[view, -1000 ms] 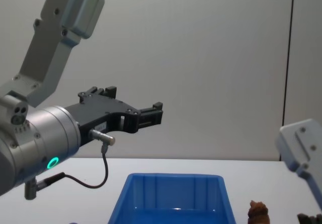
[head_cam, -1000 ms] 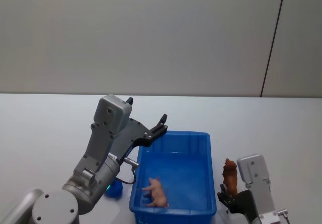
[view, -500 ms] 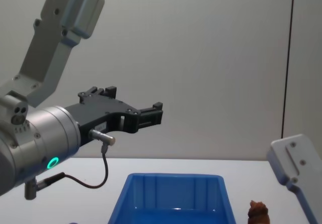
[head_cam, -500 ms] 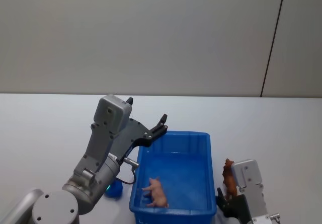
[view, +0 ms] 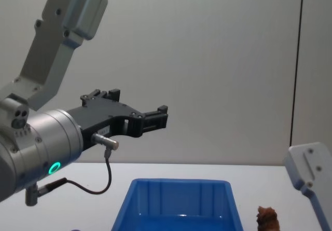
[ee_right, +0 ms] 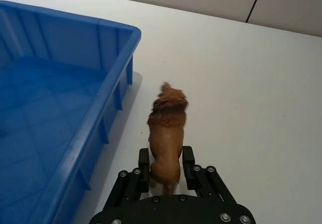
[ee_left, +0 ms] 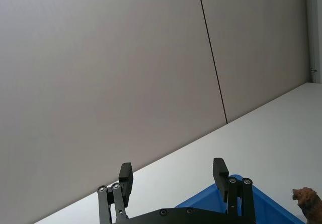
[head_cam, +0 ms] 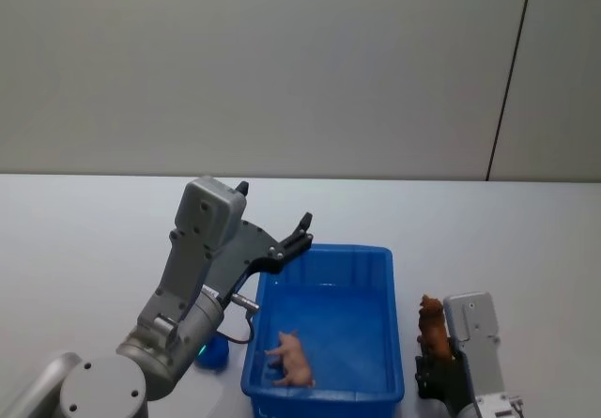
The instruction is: Pick up the two dolls from the table and place them into the box.
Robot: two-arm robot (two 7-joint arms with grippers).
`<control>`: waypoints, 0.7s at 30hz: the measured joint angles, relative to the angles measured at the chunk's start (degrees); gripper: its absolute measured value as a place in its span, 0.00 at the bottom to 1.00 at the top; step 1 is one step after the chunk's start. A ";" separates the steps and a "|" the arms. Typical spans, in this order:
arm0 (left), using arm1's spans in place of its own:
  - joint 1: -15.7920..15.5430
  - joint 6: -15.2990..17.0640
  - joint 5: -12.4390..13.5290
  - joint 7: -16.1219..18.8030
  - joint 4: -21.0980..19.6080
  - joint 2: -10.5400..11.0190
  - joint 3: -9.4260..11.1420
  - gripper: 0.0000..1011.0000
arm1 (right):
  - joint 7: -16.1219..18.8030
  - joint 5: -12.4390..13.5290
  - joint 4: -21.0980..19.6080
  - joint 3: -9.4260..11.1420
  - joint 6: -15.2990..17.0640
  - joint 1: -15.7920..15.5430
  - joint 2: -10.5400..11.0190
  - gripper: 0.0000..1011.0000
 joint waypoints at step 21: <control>0.00 0.00 0.00 0.00 0.00 0.00 0.00 0.99 | 3.60 3.92 -5.79 2.57 -1.78 -0.71 1.54 0.30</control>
